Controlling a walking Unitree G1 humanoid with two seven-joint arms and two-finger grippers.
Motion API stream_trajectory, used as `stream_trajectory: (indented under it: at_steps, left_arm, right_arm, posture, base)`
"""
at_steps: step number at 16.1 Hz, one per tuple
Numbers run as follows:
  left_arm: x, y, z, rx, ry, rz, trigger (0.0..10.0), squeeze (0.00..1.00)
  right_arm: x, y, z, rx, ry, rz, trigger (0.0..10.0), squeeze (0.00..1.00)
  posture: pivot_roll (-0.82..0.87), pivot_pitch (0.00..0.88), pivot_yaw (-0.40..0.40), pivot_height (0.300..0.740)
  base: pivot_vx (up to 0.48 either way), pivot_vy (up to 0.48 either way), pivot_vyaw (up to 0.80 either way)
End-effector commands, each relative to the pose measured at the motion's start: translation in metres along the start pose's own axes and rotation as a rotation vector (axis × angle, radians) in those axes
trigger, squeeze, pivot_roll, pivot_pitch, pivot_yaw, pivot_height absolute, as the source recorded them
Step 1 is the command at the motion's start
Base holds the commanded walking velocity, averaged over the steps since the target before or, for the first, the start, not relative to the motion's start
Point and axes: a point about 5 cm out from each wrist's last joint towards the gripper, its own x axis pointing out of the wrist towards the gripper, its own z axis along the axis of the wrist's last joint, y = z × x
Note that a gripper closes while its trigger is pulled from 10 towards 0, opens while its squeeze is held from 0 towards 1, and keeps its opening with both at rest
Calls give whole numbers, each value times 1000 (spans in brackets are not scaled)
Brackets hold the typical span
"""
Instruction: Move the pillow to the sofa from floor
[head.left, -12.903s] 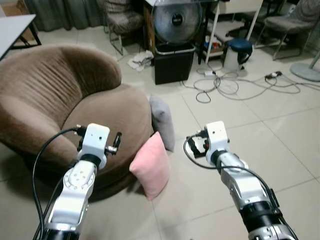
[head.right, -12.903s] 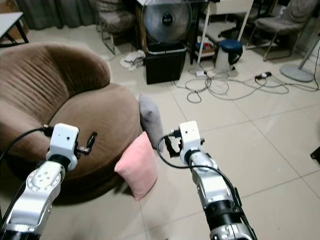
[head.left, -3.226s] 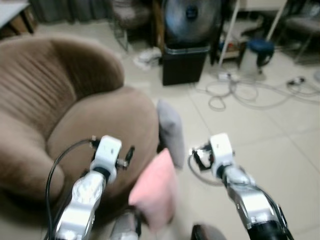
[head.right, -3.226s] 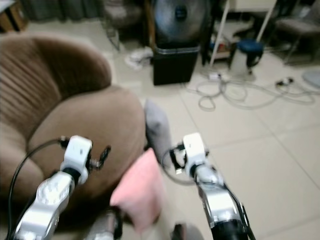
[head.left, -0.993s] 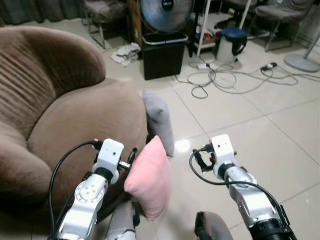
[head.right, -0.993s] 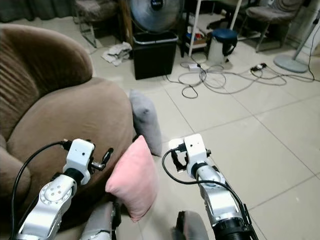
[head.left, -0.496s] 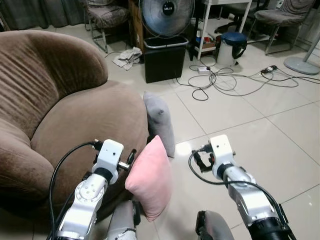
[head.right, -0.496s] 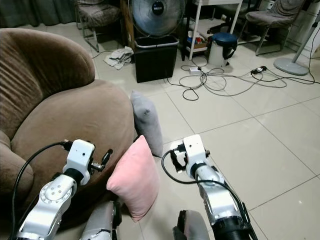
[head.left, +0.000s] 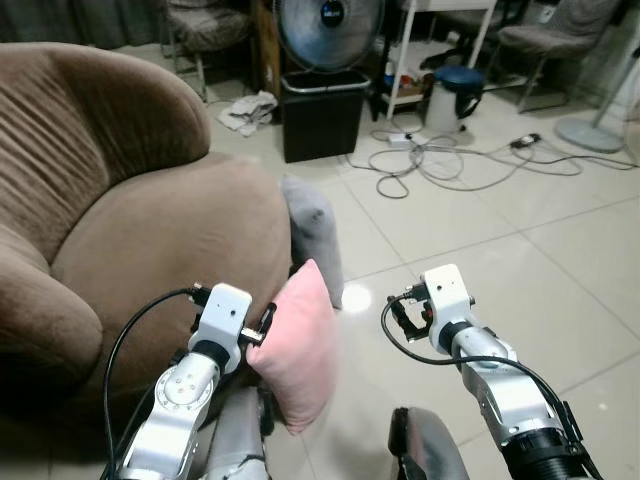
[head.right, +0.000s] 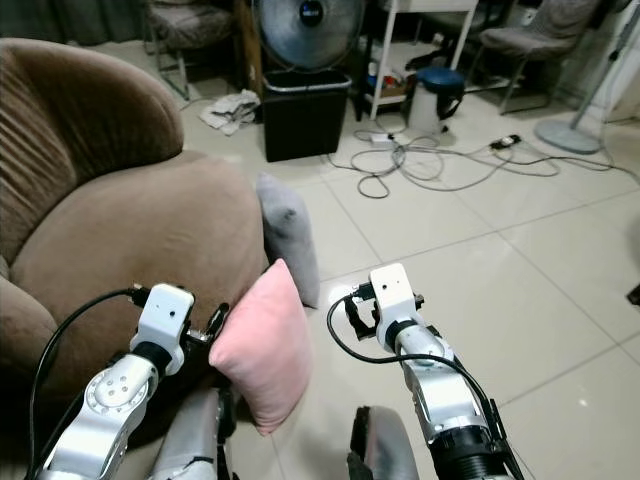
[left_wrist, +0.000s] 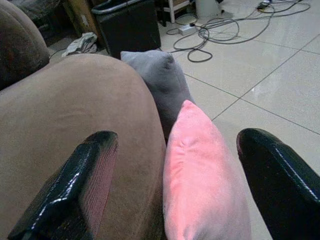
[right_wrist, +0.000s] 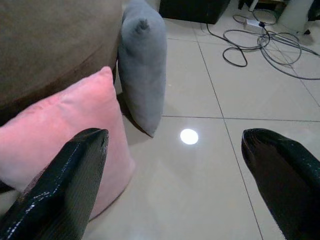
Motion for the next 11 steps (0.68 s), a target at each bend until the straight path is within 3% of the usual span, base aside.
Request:
stream_trajectory:
  at_steps: [1,4,6,8,9,11]
  left_arm:
    - [0,-1,2,14,-12,-5,10000,0]
    - [-2,5,-4,-2,2,28,10000,0]
    - [-3,1,-2,-26,7,3,10000,0]
    - [-7,6,-1,8,6,1,10000,0]
    - [-11,14,0,70,36,14,10000,0]
    - [-18,31,4,85,51,82,10000,0]
  right_arm:
    - [0,-7,2,-8,-5,-20,10000,0]
    - [-6,0,-4,-28,-1,-8,10000,0]
    - [-9,6,-8,-17,9,7,10000,0]
    - [-9,17,-12,1,18,29,10000,0]
    - [-4,30,-22,17,51,64,10000,0]
    - [3,48,-27,11,71,135,10000,0]
  posture:
    - [58,0,-36,562]
    - [36,0,-16,562]
    - [51,0,11,562]
    - [128,33,10,562]
    - [187,46,5,562]
    - [242,63,8,562]
  base:
    - [0,0,0]
    - [0,0,0]
    - [0,0,0]
    - [0,0,0]
    - [0,0,0]
    - [0,0,0]
